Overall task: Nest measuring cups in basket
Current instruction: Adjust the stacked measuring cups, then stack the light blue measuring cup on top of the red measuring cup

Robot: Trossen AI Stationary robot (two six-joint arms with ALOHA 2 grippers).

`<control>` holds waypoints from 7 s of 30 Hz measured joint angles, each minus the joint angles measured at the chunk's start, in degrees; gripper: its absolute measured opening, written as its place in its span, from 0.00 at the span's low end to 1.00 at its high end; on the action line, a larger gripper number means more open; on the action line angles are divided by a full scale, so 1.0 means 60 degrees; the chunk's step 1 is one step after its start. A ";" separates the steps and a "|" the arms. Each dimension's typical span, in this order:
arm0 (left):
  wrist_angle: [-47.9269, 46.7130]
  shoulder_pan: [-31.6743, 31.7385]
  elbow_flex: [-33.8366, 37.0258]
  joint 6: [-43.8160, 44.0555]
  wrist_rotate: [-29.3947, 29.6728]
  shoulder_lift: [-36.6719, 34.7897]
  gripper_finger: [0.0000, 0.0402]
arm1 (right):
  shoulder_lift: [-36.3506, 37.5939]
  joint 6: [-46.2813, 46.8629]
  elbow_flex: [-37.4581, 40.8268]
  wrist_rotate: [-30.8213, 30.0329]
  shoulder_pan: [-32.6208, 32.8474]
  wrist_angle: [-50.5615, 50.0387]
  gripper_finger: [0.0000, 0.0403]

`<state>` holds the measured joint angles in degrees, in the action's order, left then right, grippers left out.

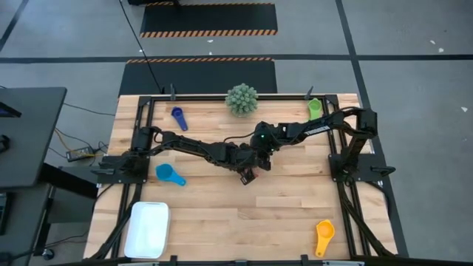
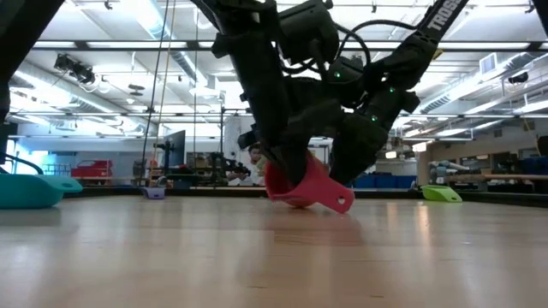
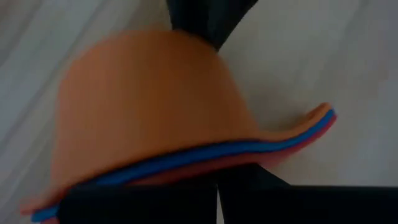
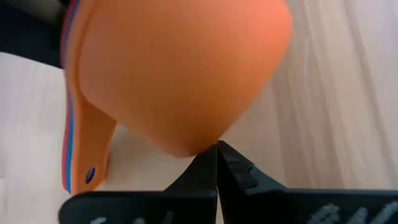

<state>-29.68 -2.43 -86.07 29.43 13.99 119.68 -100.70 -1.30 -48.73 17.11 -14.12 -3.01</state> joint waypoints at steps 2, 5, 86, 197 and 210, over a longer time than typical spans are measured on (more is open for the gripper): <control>-0.0086 0.0003 -0.0124 -0.0060 -0.0144 0.0000 0.00 | -0.0064 0.0018 -0.0004 -0.0011 0.0006 0.0165 0.00; -0.0443 0.0011 -0.0374 -0.0212 -0.0448 0.0004 0.00 | -0.0076 0.0037 -0.0004 0.0081 0.0004 0.0286 0.00; -1.0061 -0.1549 -0.1369 0.5500 0.0214 -0.4155 0.00 | 0.8551 0.1976 -0.0004 -0.3644 0.1556 -0.8398 0.00; -0.5959 -0.0258 0.6554 0.4027 -0.4310 -0.5086 0.29 | 0.8581 0.2944 -0.0004 -0.3621 0.2561 -0.5824 0.00; -0.5768 -0.0220 0.6551 0.3224 -0.3372 -0.5085 0.29 | 0.8581 0.2940 -0.0004 -0.3615 0.2512 -0.5824 0.00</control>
<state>-64.28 -3.75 -46.76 48.77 -6.25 89.17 -49.21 16.34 -48.75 -4.58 0.95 -37.95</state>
